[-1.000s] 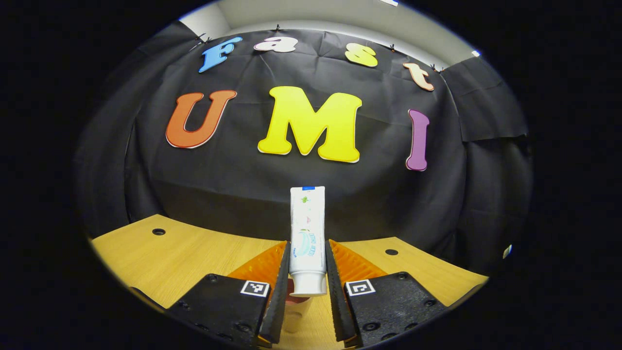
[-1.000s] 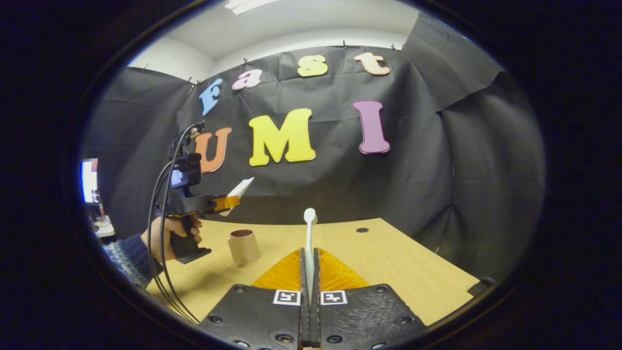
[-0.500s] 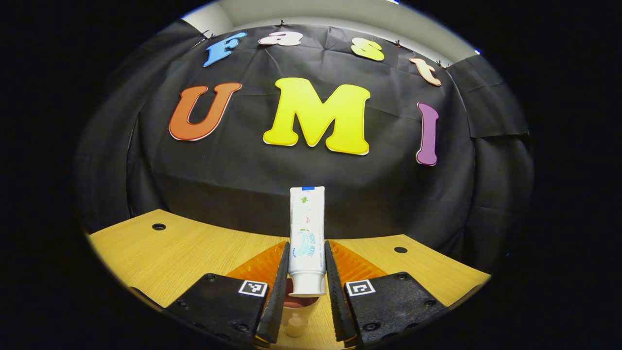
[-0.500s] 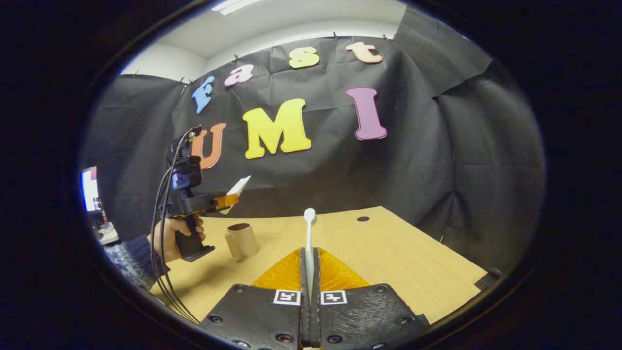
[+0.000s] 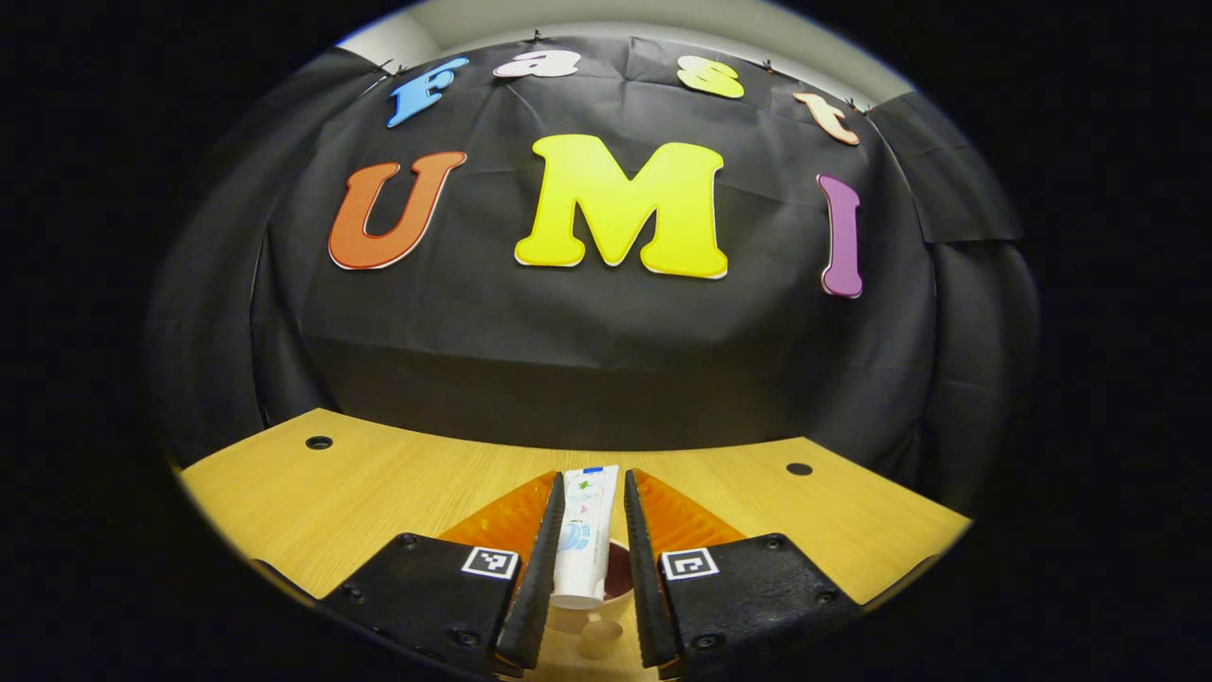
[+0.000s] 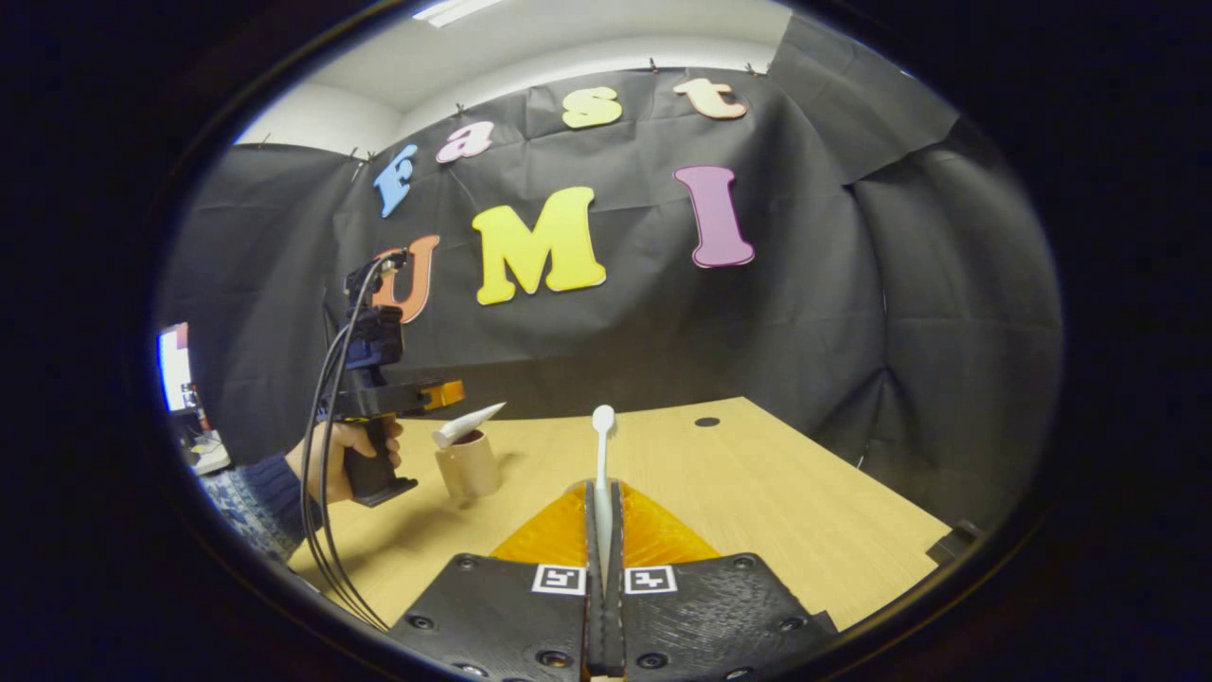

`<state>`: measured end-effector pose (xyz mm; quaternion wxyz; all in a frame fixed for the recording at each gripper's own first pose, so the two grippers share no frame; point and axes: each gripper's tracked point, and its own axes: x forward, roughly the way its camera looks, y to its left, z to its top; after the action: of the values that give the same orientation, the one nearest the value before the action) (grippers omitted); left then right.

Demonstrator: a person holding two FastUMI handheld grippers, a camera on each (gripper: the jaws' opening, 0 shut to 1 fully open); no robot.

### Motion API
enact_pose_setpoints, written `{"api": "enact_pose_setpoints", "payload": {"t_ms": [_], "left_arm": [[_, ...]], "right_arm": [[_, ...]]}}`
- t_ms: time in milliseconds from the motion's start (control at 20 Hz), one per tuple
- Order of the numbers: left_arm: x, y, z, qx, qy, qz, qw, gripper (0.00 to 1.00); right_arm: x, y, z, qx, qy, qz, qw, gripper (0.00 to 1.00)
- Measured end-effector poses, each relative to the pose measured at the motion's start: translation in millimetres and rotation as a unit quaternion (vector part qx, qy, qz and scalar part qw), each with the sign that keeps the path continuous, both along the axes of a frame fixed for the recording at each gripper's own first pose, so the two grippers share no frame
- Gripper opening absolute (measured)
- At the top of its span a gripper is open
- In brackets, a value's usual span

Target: Put the toothbrush and toothpaste on the desktop into the cup, then pick up the cup and place it on the coaster on the desktop.

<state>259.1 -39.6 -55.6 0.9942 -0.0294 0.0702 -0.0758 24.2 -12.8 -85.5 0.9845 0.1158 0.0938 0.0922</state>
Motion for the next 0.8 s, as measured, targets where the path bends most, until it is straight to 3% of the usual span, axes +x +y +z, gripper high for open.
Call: {"api": "enact_pose_setpoints", "payload": {"t_ms": [100, 300, 550, 700, 750, 800], "left_arm": [[5, -4, -18, 0.029, 0.039, -0.011, 0.999, 0.45], [11, -2, -44, 0.026, 0.117, -0.01, 0.993, 0.52], [12, 0, -55, 0.051, 0.149, -0.011, 0.987, 0.54], [13, 1, -57, 0.054, 0.156, -0.009, 0.986, 0.51], [13, 1, -56, 0.05, 0.156, -0.009, 0.986, 0.43], [10, -2, -59, 0.04, 0.158, -0.009, 0.987, 0.42]], "right_arm": [[0, 1, -2, -0.001, 0.002, 0.002, 1.0, 0.0], [0, 4, -8, -0.003, 0.008, 0.009, 1.0, 0.0], [4, 1, -14, 0.004, 0.017, 0.008, 1.0, 0.0], [4, 4, -17, 0.007, 0.024, 0.01, 1.0, 0.0], [4, 4, -18, 0.006, 0.025, 0.011, 1.0, 0.0], [3, 5, -19, 0.004, 0.024, 0.012, 1.0, 0.0]]}}
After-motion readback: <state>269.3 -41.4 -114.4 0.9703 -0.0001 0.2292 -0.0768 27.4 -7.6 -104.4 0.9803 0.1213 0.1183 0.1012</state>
